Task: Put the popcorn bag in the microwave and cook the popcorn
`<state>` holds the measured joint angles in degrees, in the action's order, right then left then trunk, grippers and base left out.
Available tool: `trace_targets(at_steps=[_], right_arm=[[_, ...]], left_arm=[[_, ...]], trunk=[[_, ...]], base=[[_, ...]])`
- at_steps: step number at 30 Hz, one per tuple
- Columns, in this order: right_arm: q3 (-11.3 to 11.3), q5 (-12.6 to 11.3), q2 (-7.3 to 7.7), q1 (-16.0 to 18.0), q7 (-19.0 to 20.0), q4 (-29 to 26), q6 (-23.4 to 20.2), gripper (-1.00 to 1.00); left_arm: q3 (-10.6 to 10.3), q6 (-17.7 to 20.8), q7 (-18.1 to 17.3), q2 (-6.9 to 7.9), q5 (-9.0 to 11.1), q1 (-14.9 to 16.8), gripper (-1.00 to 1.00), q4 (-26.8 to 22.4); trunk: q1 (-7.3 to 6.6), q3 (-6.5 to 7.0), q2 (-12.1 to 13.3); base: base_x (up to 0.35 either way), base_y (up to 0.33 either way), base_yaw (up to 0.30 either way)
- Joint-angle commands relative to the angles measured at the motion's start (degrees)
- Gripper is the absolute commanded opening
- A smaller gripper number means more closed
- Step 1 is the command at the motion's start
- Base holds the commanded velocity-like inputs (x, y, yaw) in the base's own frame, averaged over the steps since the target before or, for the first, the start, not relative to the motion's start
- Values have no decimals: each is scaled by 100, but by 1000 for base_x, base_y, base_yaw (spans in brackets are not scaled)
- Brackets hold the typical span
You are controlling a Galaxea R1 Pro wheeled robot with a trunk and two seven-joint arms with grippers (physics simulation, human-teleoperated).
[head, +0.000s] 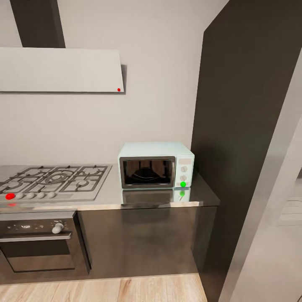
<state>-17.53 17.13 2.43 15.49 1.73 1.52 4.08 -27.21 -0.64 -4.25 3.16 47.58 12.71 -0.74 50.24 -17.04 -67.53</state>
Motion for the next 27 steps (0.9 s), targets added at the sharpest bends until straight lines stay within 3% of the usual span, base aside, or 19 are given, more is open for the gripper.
trace_targets(at_steps=[1, 27], right_arm=[[-49, 45, 3, 7, 12, 15, 32, -100], [-49, 45, 3, 7, 12, 15, 32, -100]], left_arm=[[-48, -7, -19, 1, 59, 4, 100, 4], [-30, -7, -19, -4, 59, 4, 100, 4]], trunk=[[0, -7, -4], [0, -7, -4]], base=[[0, 0, 0], [0, 0, 0]])
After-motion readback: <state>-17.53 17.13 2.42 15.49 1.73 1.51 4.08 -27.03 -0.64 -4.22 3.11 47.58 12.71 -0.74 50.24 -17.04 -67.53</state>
